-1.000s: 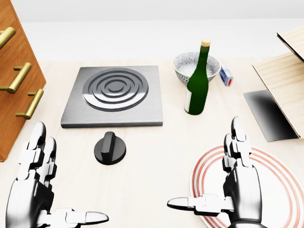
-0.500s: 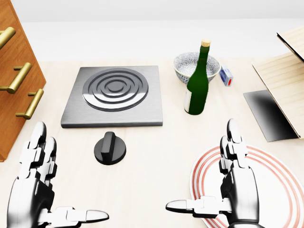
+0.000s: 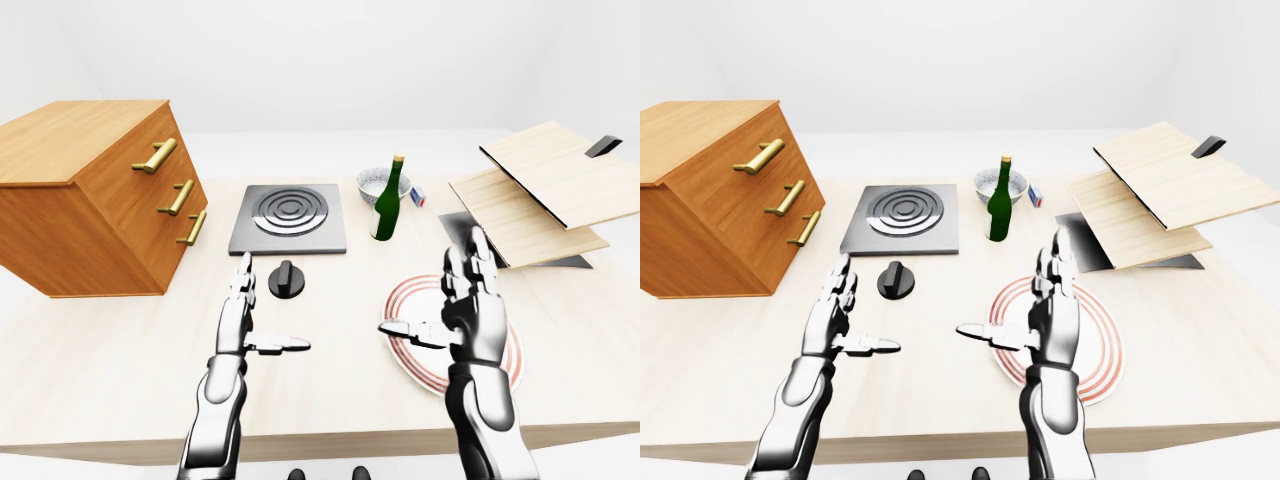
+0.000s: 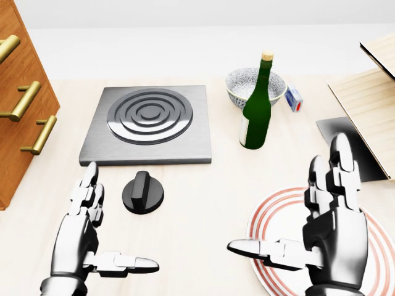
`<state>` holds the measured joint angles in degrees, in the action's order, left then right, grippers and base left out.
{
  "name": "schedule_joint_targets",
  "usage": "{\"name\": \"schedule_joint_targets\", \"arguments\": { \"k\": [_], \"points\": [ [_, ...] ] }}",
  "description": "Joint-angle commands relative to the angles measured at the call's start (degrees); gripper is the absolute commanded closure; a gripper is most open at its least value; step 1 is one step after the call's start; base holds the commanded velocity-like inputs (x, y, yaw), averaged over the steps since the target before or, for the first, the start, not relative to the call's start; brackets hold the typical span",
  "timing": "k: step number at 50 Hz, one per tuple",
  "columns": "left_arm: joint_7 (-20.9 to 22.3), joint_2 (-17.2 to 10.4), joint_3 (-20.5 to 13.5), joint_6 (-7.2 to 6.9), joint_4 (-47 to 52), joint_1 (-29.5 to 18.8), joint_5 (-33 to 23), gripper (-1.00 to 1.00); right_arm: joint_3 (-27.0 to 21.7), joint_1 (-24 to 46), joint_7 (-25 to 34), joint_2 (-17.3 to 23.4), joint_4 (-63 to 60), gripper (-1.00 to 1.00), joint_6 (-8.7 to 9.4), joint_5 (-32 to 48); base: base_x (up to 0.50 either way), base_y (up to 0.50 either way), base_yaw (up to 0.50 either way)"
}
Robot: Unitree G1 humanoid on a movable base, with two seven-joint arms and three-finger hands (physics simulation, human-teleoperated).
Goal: Turn on the stove.
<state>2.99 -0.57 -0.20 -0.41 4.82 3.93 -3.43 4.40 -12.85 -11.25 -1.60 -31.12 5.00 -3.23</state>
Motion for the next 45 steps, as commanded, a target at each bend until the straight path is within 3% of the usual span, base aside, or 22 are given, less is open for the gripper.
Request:
{"name": "schedule_joint_targets", "arguments": {
  "k": [1, 2, 3, 6, 8, 9, 12, 13, 16, 23, 28, 33, 37, 41, 45],
  "points": [
    [1.23, -0.47, -0.41, -2.63, -8.19, -5.69, 0.97, -1.0, -3.86, 1.3, -0.22, -0.39, -7.36, -1.0, 0.0, -9.96, 0.0, 0.0, 0.0],
    [1.52, -0.45, -0.48, -3.4, -8.66, -6.12, 1.37, -1.0, -4.01, 1.18, 0.75, -0.09, -7.67, -1.0, 0.0, -10.75, 0.0, 0.0, 0.0],
    [1.19, -0.48, -0.41, -2.2, -11.19, -7.23, 0.94, -1.0, -4.49, 0.68, 0.71, -0.3, -8.82, -1.0, 0.0, -11.53, 0.0, 0.0, 0.0],
    [1.09, -0.53, -0.54, -1.65, -15.36, -9.65, 1.02, -1.0, -4.24, -0.2, 0.78, -0.15, -10.09, -1.0, 0.0, -11.68, 0.0, 0.0, 0.0],
    [2.2, -0.85, -0.86, -2.99, -18.6, -12.26, 1.91, -1.0, -3.68, -0.69, 1.21, 0.21, -10.07, -1.0, 0.0, -11.36, 0.0, 0.0, 0.0],
    [1.56, -1.14, -1.66, -1.63, -24.91, -16.13, 2.08, -1.0, -3.68, -0.93, 1.2, 0.25, -10.83, -1.0, 0.0, -11.49, 0.0, 0.0, 0.0],
    [2.62, -1.8, -2.38, -1.59, -33.65, -21.15, 3.76, -1.0, -3.54, -1.78, 2.01, 0.54, -11.78, -1.0, 0.0, -11.34, 0.0, 0.0, 0.0],
    [2.47, -2.0, -2.84, -0.92, -37.5, -23.28, 4.29, -1.0, -3.04, -2.23, 3.06, 1.07, -12.3, -1.0, 0.0, -11.17, 0.0, 0.0, 0.0],
    [2.14, -2.22, -2.75, -0.01, -39.27, -24.2, 4.62, -1.0, -3.21, -2.06, 3.13, 0.8, -12.35, -1.0, 0.0, -10.97, 0.0, 0.0, 0.0],
    [2.32, -2.03, -2.22, -0.36, -40.2, -24.67, 4.92, -1.0, -3.18, -1.84, 3.09, 0.48, -11.34, -1.0, 0.0, -10.31, 0.0, 0.0, 0.0],
    [1.97, -1.95, -2.37, 0.71, -43.74, -26.57, 5.0, -1.0, -3.14, -1.8, 3.02, 0.57, -11.45, -1.0, 0.0, -10.1, 0.0, 0.0, 0.0],
    [2.35, -1.6, -1.94, -0.5, -44.49, -27.41, 5.21, -1.0, -3.87, -1.34, 2.93, 0.37, -11.84, -1.0, 0.0, -10.63, 0.0, 0.0, 0.0],
    [4.1, -1.11, -1.4, -4.59, -42.05, -27.06, 5.86, -1.0, -4.31, -1.36, 3.05, 0.29, -12.08, -1.0, 0.0, -10.94, 0.0, 0.0, 0.0],
    [6.08, 0.18, 0.46, -4.59, -33.72, -24.75, 5.8, -1.0, -5.07, -1.27, 3.18, 0.19, -12.84, -1.0, 0.0, -11.64, 0.0, 0.0, 0.0],
    [7.08, 3.12, 5.21, -4.59, -21.14, -20.62, 2.92, -1.0, -6.34, -2.29, 3.57, -0.04, -15.64, -1.0, 0.0, -13.03, 0.0, 0.0, 0.0]
  ]
}}
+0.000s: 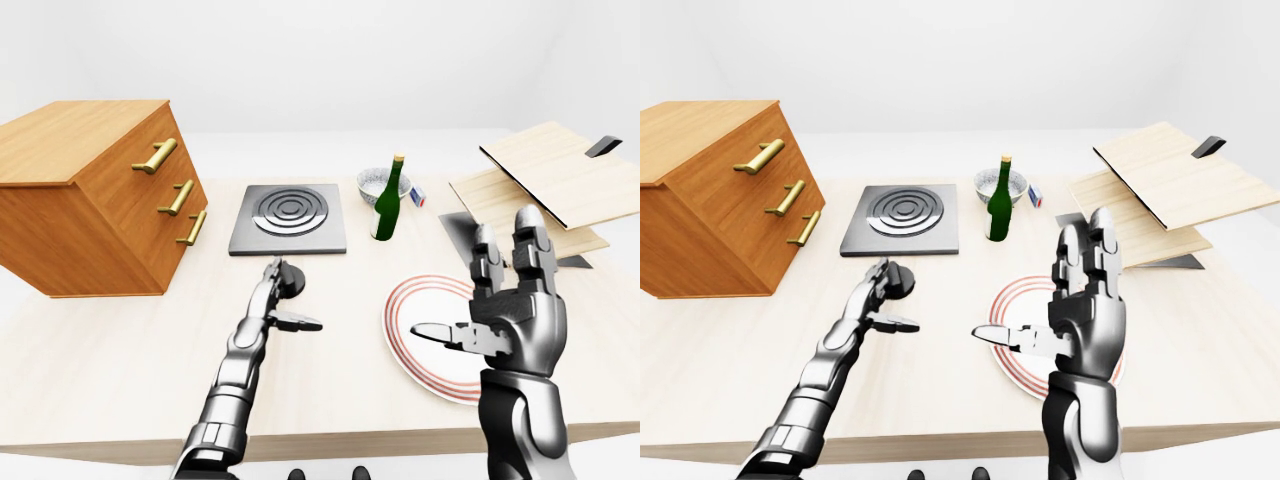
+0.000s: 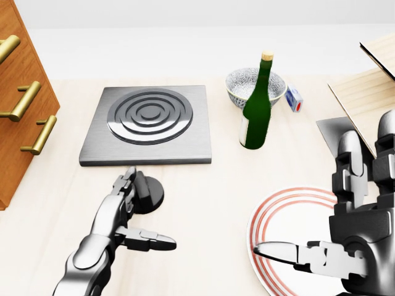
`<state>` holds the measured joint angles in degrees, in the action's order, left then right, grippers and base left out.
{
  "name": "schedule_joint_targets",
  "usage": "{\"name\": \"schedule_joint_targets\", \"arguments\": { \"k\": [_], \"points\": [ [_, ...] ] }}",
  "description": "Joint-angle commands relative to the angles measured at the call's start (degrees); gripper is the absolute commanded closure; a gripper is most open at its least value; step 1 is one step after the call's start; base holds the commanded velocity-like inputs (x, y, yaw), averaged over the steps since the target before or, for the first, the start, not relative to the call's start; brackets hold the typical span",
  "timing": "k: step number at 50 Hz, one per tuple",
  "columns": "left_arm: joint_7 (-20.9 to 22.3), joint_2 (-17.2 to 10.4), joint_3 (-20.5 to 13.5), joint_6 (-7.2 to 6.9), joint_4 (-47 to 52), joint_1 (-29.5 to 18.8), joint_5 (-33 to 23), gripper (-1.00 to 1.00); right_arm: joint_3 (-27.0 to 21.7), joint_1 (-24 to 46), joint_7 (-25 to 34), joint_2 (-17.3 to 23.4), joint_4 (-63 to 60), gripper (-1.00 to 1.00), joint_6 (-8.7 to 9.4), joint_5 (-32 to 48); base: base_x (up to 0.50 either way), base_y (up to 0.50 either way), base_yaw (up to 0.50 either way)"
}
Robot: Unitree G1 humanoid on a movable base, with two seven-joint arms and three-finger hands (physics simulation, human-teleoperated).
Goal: Turn on the stove.
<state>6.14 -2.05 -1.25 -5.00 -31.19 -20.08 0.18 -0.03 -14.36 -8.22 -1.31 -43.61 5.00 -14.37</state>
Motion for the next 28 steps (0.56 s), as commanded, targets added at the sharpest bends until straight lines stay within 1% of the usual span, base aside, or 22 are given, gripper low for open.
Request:
{"name": "schedule_joint_targets", "arguments": {
  "k": [1, 3, 4, 6, 7, 8, 9, 11, 12, 14, 15, 21, 25, 28],
  "points": [
    [4.59, 5.15, 6.93, 0.0, 16.7, 3.69, -0.94, -1.0, -2.07, -0.9, 0.57, -0.41, -3.5, -1.0, 0.0, -2.04, 0.0, 0.0, 0.0],
    [4.87, 6.37, 8.41, 0.0, 19.36, 3.72, -1.97, -1.0, -2.67, -1.29, 0.76, -0.61, -4.69, -1.0, 0.0, -2.79, 0.0, 0.0, 0.0],
    [5.47, 8.85, 11.6, 0.0, 25.11, 3.43, -2.25, -1.0, -8.82, -0.68, -0.09, -1.96, -8.61, -1.0, 0.0, -7.7, 0.0, 0.0, 0.0],
    [5.27, 10.02, 13.69, 0.0, 28.96, 4.4, -3.19, -1.0, -15.84, 1.67, -1.81, -2.88, -10.69, -1.0, 0.0, -12.97, 0.0, 0.0, 0.0],
    [4.99, 10.74, 15.51, 0.0, 31.21, 5.48, -3.96, -1.0, -20.97, 3.48, -2.91, -2.95, -11.37, -1.0, 0.0, -17.39, 0.0, 0.0, 0.0],
    [5.36, 11.16, 17.19, 0.0, 33.17, 6.47, -4.41, -1.0, -24.65, 4.94, -4.67, -2.72, -11.59, -1.0, 0.0, -20.75, 0.0, 0.0, 0.0],
    [5.1, 11.39, 18.44, 0.0, 34.43, 7.34, -5.17, -1.0, -26.79, 5.59, -5.53, -2.27, -11.49, -1.0, 0.0, -23.51, 0.0, 0.0, 0.0],
    [4.41, 12.18, 20.46, 0.0, 36.56, 8.58, -6.23, -1.0, -29.45, 5.74, -7.17, -1.13, -11.84, -1.0, 0.0, -27.77, 0.0, 0.0, 0.0],
    [3.32, 13.16, 23.21, 0.0, 39.82, 9.7, -7.3, -1.0, -28.98, 4.0, -6.62, -1.12, -13.55, -1.0, 0.0, -28.31, 0.0, 0.0, 0.0],
    [3.27, 13.33, 23.67, 0.0, 40.23, 9.76, -7.35, -1.0, -27.82, 3.47, -6.84, -0.94, -13.53, -1.0, 0.0, -27.8, 0.0, 0.0, 0.0],
    [3.14, 13.29, 23.73, 0.0, 40.2, 9.85, -7.43, -1.0, -27.5, 3.33, -6.7, -0.78, -13.43, -1.0, 0.0, -27.86, 0.0, 0.0, 0.0],
    [3.29, 13.14, 21.62, 0.0, 37.49, 8.75, -6.94, -1.0, -25.77, 2.91, -6.62, -0.56, -13.22, -1.0, 0.0, -26.55, 0.0, 0.0, 0.0],
    [2.7, 12.78, 21.98, 0.0, 37.95, 9.92, -7.33, -1.0, -25.02, 2.59, -6.19, -0.88, -13.37, -1.0, 0.0, -25.64, 0.0, 0.0, 0.0],
    [2.5, 12.5, 23.14, 0.0, 39.13, 11.4, -7.6, -1.0, -24.59, 2.5, -5.89, -1.07, -13.33, -1.0, 0.0, -25.02, 0.0, 0.0, 0.0]
  ]
}}
